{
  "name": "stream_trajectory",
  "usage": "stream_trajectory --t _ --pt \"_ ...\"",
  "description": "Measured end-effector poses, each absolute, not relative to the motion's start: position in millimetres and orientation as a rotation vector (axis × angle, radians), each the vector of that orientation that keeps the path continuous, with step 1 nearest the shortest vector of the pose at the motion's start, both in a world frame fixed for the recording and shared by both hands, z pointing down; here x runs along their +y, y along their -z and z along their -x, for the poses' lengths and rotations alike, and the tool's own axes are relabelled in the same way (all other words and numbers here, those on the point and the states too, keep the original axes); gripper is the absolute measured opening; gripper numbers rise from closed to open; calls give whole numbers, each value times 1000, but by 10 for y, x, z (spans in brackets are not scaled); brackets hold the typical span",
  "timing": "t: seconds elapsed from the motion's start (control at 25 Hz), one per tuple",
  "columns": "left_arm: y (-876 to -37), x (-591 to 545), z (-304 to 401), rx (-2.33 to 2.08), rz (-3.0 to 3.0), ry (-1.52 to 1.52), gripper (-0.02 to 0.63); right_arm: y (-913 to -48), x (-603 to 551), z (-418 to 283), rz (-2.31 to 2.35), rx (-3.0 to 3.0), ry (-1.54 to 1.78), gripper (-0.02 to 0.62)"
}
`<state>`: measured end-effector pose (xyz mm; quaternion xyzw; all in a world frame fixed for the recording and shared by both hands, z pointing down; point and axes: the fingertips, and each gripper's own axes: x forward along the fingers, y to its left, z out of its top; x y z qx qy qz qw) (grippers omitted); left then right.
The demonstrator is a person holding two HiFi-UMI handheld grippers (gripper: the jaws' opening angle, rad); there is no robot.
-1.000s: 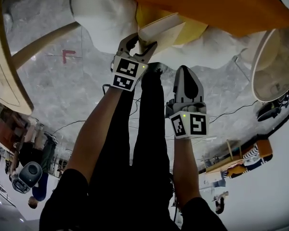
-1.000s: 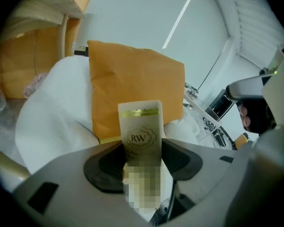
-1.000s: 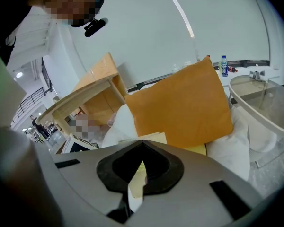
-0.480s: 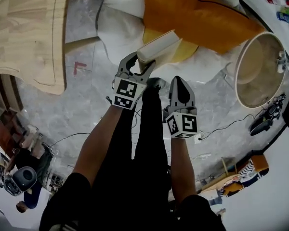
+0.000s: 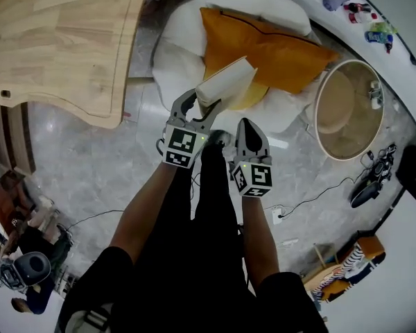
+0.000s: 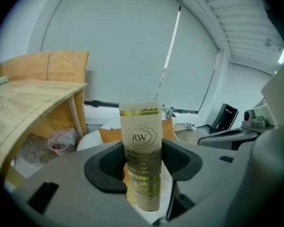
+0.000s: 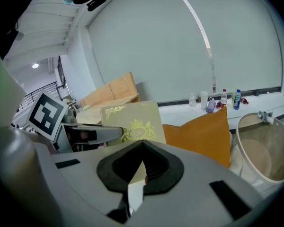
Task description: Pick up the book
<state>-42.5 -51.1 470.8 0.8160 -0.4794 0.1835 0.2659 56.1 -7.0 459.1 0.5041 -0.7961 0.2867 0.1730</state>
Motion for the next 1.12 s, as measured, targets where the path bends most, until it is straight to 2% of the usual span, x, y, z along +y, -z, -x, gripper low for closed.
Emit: stream_trajectory --t 0.56,1.12 --pt "-3153 -421 743 -1433 -2255 -360 236 -3366 -16 -414 -1416 -2357 -674 2" --pt "-2108 -98 882 -1488 -2362 -249 236 -2451 148 -256 -1414 -2456 -509 2"
